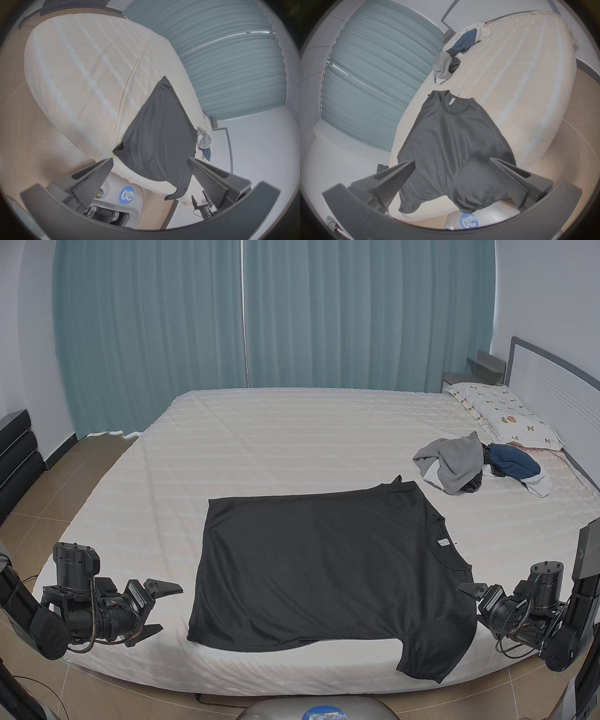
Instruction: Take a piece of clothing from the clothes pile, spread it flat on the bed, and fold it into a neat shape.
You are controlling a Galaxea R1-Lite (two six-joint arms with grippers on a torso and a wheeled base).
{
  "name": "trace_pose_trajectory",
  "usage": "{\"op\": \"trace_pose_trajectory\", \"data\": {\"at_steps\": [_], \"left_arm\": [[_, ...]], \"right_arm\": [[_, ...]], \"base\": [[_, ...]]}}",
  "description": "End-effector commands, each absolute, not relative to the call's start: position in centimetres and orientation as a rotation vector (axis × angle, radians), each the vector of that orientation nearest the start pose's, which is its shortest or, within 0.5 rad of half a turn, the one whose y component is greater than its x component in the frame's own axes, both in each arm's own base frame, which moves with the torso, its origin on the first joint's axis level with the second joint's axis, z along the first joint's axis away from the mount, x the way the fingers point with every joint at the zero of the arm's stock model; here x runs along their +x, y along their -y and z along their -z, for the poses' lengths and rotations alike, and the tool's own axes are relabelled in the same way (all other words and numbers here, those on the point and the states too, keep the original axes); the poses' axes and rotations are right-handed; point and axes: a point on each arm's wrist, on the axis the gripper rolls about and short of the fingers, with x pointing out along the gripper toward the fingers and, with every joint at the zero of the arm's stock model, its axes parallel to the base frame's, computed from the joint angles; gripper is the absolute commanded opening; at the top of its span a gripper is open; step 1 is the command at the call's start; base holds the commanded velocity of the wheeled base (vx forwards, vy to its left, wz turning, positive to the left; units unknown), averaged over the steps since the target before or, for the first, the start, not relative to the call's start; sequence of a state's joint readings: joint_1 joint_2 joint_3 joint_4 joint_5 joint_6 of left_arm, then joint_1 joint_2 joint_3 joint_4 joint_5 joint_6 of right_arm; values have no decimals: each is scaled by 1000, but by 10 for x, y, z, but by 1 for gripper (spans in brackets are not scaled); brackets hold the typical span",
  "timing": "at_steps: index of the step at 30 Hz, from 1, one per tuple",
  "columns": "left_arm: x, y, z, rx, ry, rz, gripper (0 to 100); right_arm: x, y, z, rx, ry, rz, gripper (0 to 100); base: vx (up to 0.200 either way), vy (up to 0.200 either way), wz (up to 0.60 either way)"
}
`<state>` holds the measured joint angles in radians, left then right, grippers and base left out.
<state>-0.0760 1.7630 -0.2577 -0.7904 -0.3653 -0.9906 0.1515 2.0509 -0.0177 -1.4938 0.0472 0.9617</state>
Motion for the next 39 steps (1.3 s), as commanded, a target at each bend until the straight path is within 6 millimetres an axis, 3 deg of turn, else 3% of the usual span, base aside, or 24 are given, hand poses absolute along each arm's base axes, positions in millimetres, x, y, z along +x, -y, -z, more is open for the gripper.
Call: {"op": "trace_pose_trajectory", "data": {"at_steps": [1, 14, 27, 33, 39], "left_arm": [[220, 25, -54, -1034, -888, 25, 100], [224, 26, -49, -1034, -904, 17, 100], [229, 24, -37, -992, -912, -68, 100], [238, 22, -9, -857, -933, -228, 100], [241, 22, -5, -845, -918, -241, 100]], "right_arm": [[210, -33, -20, 903, -611, 94, 100], [210, -33, -16, 899, -625, 104, 100], [210, -33, -15, 896, -632, 110, 100], [210, -32, -11, 891, -643, 122, 100], [211, -33, -7, 889, -656, 129, 100]], "base": [[0, -200, 0], [0, -200, 0], [0, 0, 0], [0, 0, 0], [0, 0, 0]]}}
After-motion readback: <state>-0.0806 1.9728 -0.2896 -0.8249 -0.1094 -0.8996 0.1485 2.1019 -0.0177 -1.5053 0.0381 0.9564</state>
